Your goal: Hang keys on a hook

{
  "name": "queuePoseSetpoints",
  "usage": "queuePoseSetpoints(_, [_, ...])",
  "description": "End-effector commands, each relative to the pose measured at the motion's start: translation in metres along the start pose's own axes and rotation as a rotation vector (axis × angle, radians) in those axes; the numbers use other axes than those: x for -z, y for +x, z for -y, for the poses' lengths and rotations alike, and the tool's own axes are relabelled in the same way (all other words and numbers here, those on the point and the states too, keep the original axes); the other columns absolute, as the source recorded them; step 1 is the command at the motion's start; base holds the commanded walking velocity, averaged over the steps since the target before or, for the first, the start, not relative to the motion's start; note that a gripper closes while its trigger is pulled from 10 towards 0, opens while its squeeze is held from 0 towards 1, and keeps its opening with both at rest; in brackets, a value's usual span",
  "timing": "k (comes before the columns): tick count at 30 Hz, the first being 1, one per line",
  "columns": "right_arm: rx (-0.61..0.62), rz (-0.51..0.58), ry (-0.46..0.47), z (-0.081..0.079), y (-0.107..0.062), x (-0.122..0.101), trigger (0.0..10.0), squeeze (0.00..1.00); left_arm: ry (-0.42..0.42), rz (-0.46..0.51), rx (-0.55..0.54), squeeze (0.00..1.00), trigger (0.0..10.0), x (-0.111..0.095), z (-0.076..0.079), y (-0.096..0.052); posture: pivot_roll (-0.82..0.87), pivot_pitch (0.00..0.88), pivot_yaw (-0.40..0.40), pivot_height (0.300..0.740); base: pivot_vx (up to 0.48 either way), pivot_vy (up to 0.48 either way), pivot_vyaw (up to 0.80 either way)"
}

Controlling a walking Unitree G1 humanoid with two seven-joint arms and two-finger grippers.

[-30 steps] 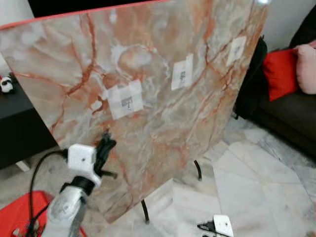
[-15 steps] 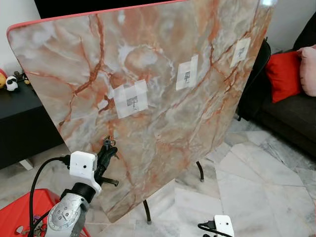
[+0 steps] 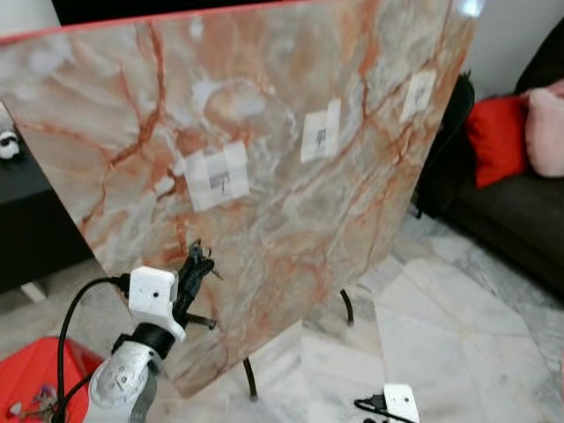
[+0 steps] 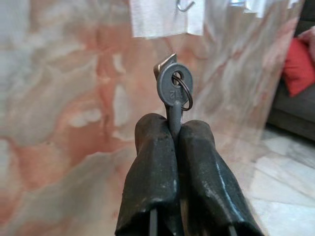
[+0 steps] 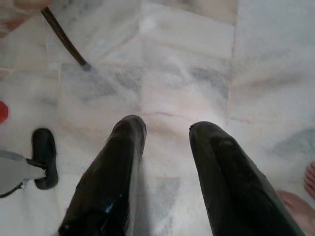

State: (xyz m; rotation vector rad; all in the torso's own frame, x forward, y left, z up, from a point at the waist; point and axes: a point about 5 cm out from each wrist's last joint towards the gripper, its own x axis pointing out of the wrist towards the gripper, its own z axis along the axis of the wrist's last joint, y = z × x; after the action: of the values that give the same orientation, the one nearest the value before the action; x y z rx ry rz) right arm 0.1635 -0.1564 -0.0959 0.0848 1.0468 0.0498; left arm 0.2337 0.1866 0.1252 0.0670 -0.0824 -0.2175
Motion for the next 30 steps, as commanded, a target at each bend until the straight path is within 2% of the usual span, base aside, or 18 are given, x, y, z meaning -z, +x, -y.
queuePoseSetpoints(1, [0.026,0.009,0.004,0.009,-0.001,-0.001,10.0,0.0,-0.007,0.026,0.018,0.0,10.0,-0.005,0.005,0.004,0.08,0.0,-0.067,0.74,0.0,-0.307,0.0])
queuePoseSetpoints(4, [0.026,0.008,0.002,0.009,-0.001,-0.001,10.0,0.0,-0.007,0.023,0.018,0.0,10.0,-0.004,0.006,0.004,0.08,0.0,-0.067,0.74,0.0,-0.297,0.0])
queuePoseSetpoints(13, [0.025,0.006,-0.003,0.009,-0.001,-0.001,10.0,0.0,-0.011,0.026,-0.001,0.0,10.0,-0.005,0.003,0.008,0.09,0.0,-0.07,0.74,0.0,0.0,0.0])
queuePoseSetpoints(21, [0.024,0.004,-0.009,0.009,-0.001,-0.001,10.0,0.0,-0.026,0.061,-0.02,0.0,10.0,-0.008,0.004,0.027,0.09,0.0,-0.07,0.74,0.0,0.0,0.0])
queuePoseSetpoints(26, [0.024,0.007,0.0,0.008,-0.001,-0.001,10.0,0.0,-0.029,0.057,-0.041,0.0,10.0,-0.003,-0.003,0.033,0.08,0.002,-0.069,0.74,0.0,0.0,0.0])
queuePoseSetpoints(30, [0.027,0.009,0.006,0.008,-0.001,-0.001,10.0,0.0,-0.008,0.037,-0.051,0.0,10.0,0.001,-0.011,0.032,0.08,0.005,-0.065,0.74,0.0,0.0,0.0])
